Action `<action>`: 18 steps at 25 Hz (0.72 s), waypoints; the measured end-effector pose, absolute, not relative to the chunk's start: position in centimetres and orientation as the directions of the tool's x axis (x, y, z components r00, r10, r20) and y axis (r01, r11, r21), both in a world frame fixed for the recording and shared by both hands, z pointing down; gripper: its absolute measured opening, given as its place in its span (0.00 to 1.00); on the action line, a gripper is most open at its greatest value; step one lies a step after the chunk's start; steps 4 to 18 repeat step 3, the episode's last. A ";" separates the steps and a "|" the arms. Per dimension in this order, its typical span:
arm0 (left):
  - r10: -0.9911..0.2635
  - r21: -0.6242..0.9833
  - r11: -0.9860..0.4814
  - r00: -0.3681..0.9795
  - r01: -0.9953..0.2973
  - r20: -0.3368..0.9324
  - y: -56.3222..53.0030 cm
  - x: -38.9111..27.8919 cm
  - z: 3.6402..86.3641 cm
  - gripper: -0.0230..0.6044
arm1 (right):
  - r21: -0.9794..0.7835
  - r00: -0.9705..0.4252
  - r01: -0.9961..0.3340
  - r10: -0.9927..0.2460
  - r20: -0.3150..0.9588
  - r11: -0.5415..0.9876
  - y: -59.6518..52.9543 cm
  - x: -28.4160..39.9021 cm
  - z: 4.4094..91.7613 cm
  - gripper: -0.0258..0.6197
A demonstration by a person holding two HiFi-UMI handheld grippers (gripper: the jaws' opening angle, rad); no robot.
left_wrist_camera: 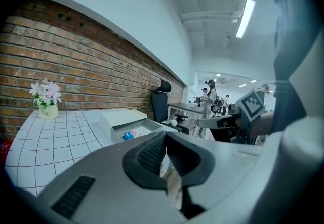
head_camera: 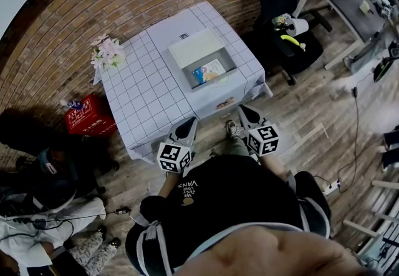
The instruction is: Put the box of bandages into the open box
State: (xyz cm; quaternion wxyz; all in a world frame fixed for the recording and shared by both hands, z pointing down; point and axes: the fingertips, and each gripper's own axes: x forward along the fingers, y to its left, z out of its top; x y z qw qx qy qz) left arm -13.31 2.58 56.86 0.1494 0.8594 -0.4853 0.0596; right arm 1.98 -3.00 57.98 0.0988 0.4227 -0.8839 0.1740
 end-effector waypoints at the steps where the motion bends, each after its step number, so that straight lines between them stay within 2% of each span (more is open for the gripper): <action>1: -0.816 0.200 -0.485 0.523 -0.851 0.247 2.5 -13.3 56.9 0.06 | -0.223 -0.623 -0.782 -0.713 0.322 0.582 -3.1 2.0 58.0 0.03; 18: -0.815 0.201 -0.486 0.524 -0.851 0.247 2.2 -13.3 57.0 0.06 | -0.222 -0.623 -0.782 -0.713 0.321 0.583 -3.3 2.0 58.1 0.04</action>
